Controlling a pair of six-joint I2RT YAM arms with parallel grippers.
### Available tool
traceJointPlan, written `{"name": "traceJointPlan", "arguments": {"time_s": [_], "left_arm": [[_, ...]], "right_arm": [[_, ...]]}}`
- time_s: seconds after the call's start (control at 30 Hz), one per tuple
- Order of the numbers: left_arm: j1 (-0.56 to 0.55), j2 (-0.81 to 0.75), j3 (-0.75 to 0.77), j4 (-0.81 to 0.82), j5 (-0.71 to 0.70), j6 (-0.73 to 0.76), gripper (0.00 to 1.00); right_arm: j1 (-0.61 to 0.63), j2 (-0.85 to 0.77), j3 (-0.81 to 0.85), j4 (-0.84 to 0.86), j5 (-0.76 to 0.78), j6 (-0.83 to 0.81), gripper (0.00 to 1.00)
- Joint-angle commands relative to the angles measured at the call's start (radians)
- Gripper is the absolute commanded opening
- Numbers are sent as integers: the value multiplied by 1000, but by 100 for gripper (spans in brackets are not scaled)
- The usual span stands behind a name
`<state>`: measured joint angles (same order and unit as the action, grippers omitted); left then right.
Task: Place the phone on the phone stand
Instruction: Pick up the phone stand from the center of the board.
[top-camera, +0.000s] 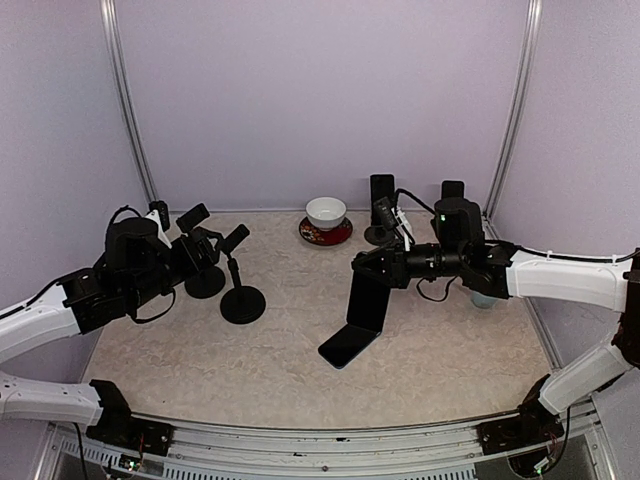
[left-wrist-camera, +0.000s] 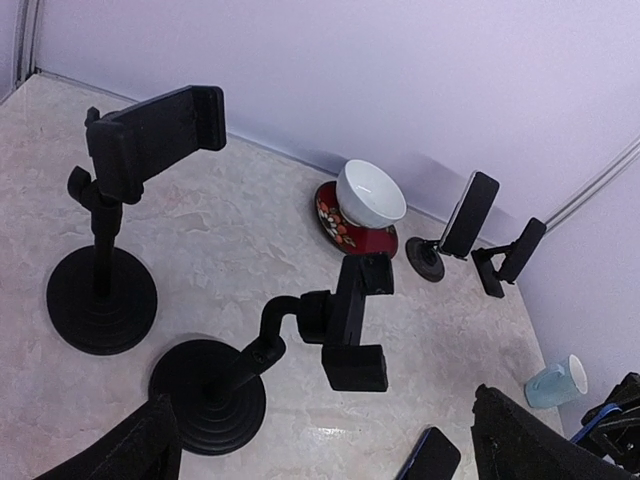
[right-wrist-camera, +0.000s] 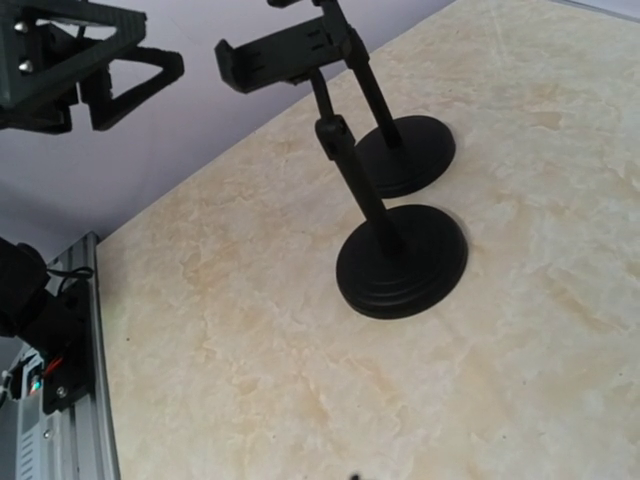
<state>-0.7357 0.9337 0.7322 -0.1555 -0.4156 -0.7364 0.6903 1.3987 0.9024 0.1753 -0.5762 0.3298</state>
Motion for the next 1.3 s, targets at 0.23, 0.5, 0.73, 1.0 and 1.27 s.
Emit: {"name": "traceJointPlan", "arguments": {"time_s": [0.23, 0.5, 0.73, 1.0, 1.27], "left_arm": [[73, 28, 4, 37, 169, -87, 99], [83, 74, 3, 85, 198, -89, 91], [98, 102, -1, 117, 212, -86, 75], [117, 137, 3, 139, 235, -89, 74], [128, 150, -5, 170, 252, -92, 61]], "right_arm": [[-10, -10, 16, 27, 24, 2, 0], [-9, -9, 23, 23, 24, 2, 0], [-9, -4, 26, 15, 30, -1, 0], [-9, 9, 44, 3, 32, -5, 0], [-9, 24, 49, 3, 35, -7, 0]]}}
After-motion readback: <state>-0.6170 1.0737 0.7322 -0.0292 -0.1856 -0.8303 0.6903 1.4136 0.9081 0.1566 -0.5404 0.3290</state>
